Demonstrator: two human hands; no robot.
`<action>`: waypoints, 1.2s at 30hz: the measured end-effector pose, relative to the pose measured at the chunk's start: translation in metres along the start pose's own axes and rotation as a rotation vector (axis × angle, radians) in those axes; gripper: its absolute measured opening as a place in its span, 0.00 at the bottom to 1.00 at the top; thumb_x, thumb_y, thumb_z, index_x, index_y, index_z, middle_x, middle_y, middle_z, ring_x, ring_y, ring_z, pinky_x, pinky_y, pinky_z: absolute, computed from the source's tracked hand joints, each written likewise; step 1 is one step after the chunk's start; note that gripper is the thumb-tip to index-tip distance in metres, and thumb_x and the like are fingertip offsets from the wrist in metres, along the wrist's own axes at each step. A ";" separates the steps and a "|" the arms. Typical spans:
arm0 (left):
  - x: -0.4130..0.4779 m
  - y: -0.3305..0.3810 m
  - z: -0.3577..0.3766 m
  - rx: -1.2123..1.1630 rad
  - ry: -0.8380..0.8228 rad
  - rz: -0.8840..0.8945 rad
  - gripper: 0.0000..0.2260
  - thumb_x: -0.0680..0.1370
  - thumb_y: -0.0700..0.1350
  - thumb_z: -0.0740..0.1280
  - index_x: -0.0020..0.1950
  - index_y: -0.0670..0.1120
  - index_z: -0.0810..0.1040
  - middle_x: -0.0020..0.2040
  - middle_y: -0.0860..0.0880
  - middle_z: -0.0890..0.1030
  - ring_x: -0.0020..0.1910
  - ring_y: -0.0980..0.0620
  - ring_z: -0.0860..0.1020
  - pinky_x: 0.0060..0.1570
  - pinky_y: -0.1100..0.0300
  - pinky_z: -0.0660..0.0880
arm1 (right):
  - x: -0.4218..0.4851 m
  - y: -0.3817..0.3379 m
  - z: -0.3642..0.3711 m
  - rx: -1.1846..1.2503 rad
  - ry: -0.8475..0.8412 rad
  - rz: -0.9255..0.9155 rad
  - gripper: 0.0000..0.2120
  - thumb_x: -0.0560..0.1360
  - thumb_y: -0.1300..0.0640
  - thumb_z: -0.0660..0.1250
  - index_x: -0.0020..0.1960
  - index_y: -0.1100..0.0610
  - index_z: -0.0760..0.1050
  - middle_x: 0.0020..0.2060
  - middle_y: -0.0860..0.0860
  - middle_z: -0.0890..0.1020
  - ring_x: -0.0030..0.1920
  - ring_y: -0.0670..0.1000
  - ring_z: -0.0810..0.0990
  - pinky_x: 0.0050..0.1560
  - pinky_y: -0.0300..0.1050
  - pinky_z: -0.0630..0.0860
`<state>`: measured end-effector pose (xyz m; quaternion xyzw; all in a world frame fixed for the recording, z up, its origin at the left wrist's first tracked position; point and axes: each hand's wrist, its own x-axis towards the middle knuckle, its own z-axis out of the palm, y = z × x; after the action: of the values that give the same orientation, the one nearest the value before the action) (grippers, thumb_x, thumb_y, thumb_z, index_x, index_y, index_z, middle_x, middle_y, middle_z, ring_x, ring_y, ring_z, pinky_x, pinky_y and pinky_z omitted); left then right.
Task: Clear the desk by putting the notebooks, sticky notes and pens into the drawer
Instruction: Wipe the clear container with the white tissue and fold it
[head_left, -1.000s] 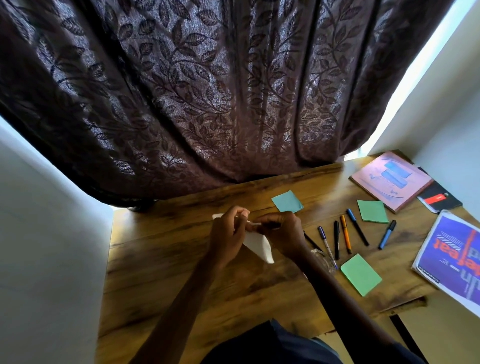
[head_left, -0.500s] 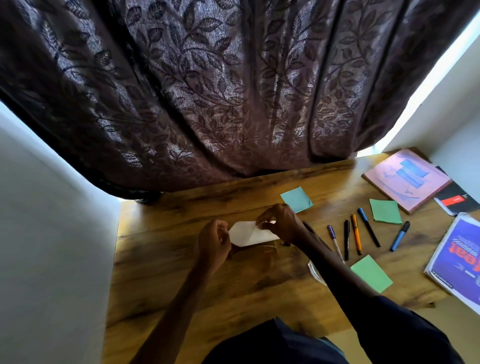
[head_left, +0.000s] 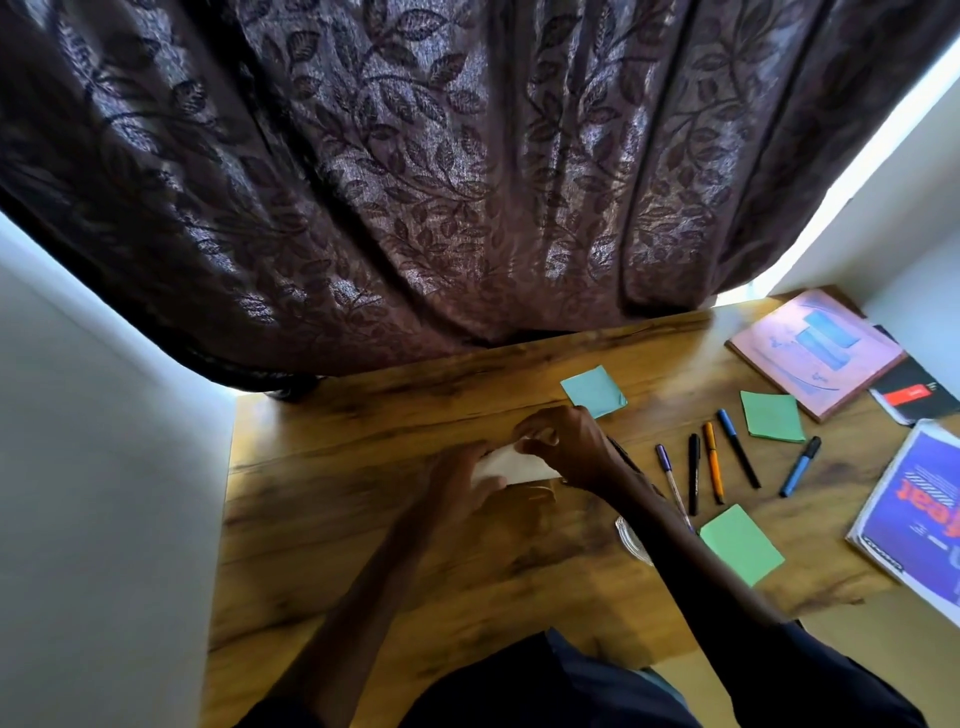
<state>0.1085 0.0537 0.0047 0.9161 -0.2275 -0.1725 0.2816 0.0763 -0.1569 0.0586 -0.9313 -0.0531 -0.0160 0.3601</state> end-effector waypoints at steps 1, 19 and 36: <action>0.003 0.000 0.001 -0.010 0.015 -0.011 0.25 0.78 0.59 0.70 0.70 0.48 0.75 0.66 0.48 0.79 0.66 0.48 0.77 0.65 0.47 0.74 | 0.000 0.001 -0.002 -0.001 0.009 0.010 0.05 0.75 0.59 0.75 0.50 0.56 0.86 0.46 0.47 0.87 0.42 0.37 0.82 0.41 0.26 0.76; 0.003 -0.031 0.012 0.027 0.076 -0.020 0.17 0.78 0.52 0.70 0.66 0.52 0.76 0.56 0.56 0.82 0.57 0.55 0.78 0.57 0.55 0.77 | -0.017 0.007 0.033 -0.121 -0.022 0.175 0.05 0.75 0.54 0.75 0.49 0.54 0.85 0.48 0.50 0.85 0.43 0.48 0.82 0.37 0.36 0.70; -0.024 -0.030 0.024 -0.155 0.191 -0.055 0.18 0.79 0.45 0.70 0.67 0.53 0.72 0.55 0.57 0.79 0.56 0.55 0.79 0.53 0.52 0.81 | -0.031 0.033 0.046 -0.191 -0.221 0.226 0.41 0.65 0.52 0.81 0.75 0.56 0.69 0.70 0.56 0.76 0.69 0.57 0.73 0.68 0.57 0.73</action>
<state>0.0872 0.0779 -0.0278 0.9097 -0.1602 -0.1094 0.3671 0.0488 -0.1535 0.0003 -0.9573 0.0143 0.1218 0.2617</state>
